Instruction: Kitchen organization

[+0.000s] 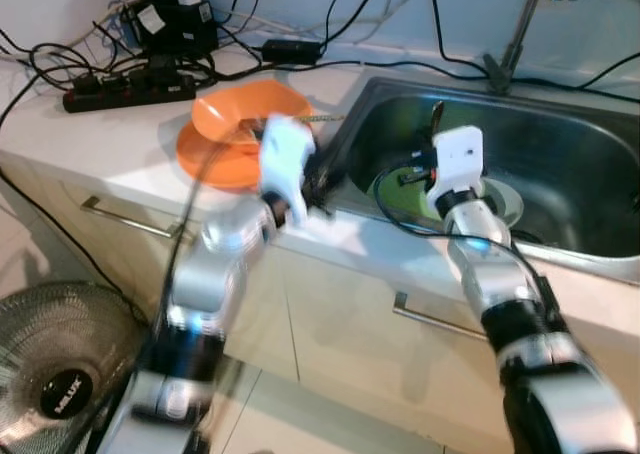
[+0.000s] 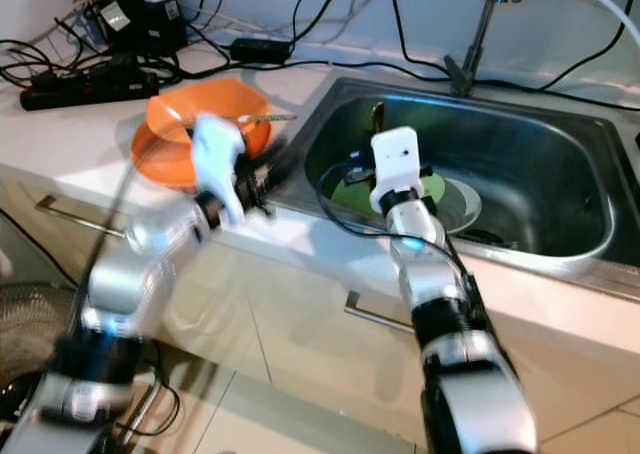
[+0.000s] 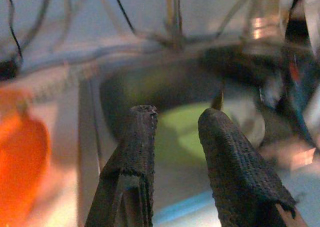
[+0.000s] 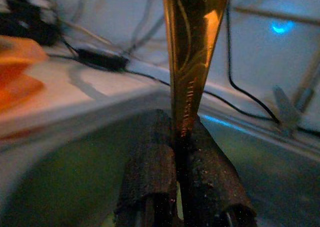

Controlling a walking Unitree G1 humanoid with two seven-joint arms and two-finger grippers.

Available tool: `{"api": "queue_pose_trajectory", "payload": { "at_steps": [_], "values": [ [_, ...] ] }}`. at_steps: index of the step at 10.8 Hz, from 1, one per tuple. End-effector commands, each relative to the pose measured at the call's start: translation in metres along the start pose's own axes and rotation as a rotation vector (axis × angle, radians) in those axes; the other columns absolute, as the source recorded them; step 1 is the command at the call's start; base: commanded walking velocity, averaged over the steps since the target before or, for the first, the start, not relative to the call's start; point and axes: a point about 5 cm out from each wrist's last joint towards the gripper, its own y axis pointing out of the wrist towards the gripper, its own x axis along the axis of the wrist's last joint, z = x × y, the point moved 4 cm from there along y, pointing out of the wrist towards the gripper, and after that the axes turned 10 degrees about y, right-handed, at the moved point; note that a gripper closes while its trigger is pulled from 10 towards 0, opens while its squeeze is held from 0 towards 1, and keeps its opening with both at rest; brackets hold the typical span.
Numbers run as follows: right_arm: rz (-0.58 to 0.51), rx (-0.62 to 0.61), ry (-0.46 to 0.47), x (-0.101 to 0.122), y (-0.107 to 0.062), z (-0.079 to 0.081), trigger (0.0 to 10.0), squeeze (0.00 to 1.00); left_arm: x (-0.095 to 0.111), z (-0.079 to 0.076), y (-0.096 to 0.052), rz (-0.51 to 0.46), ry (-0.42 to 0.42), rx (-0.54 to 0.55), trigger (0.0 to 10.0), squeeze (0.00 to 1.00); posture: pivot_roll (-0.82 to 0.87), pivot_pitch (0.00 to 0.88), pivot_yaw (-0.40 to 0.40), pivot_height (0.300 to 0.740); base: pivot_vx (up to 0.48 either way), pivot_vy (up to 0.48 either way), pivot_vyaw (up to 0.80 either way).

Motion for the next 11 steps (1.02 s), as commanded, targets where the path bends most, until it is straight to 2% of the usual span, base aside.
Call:
{"api": "queue_pose_trajectory", "payload": {
  "at_steps": [1,2,3,6,8,11],
  "values": [
    [0.045,-0.057,0.009,-0.005,0.003,-0.011,10.0,0.00,-0.014,-0.005,-0.005,0.048,0.015,-0.017,10.0,0.00,0.20,0.014,0.045,0.740,0.000,0.000,0.00],
    [0.073,-0.071,0.044,-0.008,0.007,-0.013,10.0,0.00,-0.027,-0.015,-0.010,0.078,-0.014,-0.034,10.0,0.00,0.21,0.013,0.040,0.740,0.000,0.000,0.00],
    [0.091,-0.067,0.024,-0.008,0.010,-0.013,10.0,0.00,-0.033,-0.020,-0.012,0.096,-0.014,-0.044,10.0,0.00,0.22,0.008,0.028,0.740,0.000,0.000,0.00],
    [0.208,-0.100,0.055,-0.023,0.012,-0.017,10.0,0.00,-0.037,-0.036,-0.014,0.117,-0.010,-0.088,10.0,0.00,0.25,0.019,0.005,0.740,0.000,0.000,0.00],
    [0.300,-0.131,0.077,-0.042,0.004,-0.020,10.0,0.00,-0.037,-0.040,-0.016,0.121,-0.008,-0.094,10.0,0.00,0.26,0.031,-0.006,0.740,0.000,0.000,0.00],
    [0.321,-0.126,0.073,-0.046,0.003,-0.019,10.0,0.00,-0.036,-0.042,-0.016,0.127,-0.012,-0.095,10.0,0.00,0.26,0.043,-0.014,0.740,0.000,0.000,0.00]
  ]
}}
